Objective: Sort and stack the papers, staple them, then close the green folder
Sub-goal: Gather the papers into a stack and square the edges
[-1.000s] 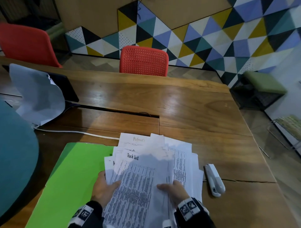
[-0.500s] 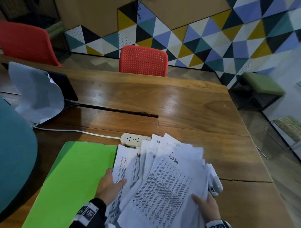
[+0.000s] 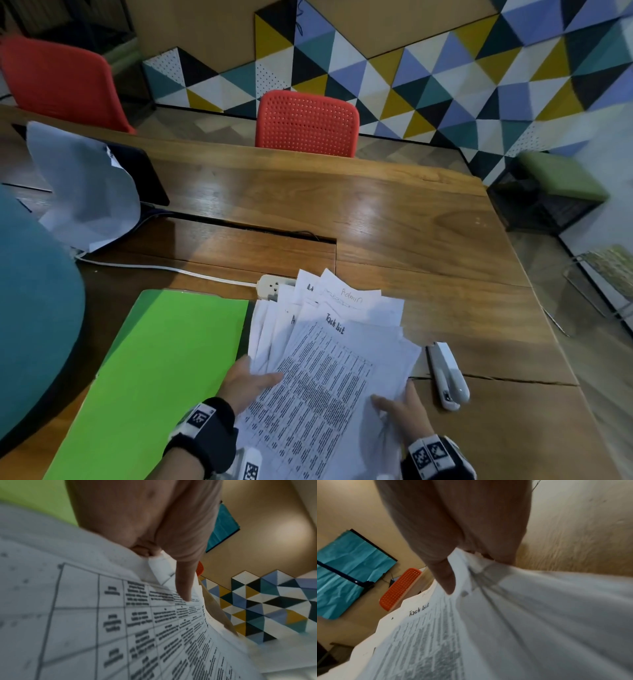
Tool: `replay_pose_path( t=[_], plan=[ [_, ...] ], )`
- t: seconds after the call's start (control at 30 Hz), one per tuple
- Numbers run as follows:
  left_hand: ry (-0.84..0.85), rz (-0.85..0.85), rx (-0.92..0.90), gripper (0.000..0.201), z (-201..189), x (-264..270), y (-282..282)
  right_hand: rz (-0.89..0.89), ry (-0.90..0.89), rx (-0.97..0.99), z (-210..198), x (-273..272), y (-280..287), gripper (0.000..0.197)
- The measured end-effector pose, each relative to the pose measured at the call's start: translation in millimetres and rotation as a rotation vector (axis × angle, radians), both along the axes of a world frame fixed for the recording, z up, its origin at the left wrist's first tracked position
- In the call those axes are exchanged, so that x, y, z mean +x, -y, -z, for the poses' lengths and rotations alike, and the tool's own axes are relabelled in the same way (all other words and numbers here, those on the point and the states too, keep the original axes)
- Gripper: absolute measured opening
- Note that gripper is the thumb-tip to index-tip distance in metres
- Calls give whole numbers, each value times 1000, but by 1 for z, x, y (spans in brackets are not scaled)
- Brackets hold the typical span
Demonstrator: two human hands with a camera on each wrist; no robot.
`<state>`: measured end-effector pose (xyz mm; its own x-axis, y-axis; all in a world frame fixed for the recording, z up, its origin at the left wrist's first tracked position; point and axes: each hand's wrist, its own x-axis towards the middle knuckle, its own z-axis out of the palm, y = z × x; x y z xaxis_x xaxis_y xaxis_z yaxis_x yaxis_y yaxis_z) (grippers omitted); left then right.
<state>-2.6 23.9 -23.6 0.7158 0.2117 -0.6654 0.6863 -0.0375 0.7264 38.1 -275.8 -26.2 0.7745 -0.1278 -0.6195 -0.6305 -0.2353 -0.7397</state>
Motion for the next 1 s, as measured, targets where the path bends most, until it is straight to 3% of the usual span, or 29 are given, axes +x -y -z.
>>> replay_pose_path(
  t=[0.13, 0.2, 0.27, 0.37, 0.43, 0.53, 0.63, 0.73, 0.9, 1.0],
  plan=[
    [-36, 137, -123, 124, 10, 1, -4, 42, 15, 35, 7, 3, -4, 66],
    [-104, 182, -119, 122, 11, 3, 2, -31, 27, 59, 7, 5, -7, 62],
    [-89, 213, 58, 96, 10, 7, 12, -105, 51, 33, 11, 5, -7, 57],
    [79, 301, 400, 47, -8, 14, 23, -241, 22, -79, 20, 4, -1, 58],
    [153, 296, 320, 28, -25, 12, 22, -279, -5, -134, 23, 5, 9, 74],
    [247, 217, 5, 26, -56, -2, 10, -85, 84, 63, -8, 6, 7, 111],
    [344, 235, -153, 39, -90, -14, -13, -61, 159, 356, -35, 9, 5, 102],
    [363, 260, -102, 59, -106, -17, -25, -67, 161, 555, -60, 8, -11, 105],
    [420, 295, -126, 60, -133, -3, -2, -81, 344, 458, -95, 3, -45, 51],
    [550, 42, -179, 39, -149, 3, 3, -11, 587, 396, -130, 0, -47, 46]
  ],
)
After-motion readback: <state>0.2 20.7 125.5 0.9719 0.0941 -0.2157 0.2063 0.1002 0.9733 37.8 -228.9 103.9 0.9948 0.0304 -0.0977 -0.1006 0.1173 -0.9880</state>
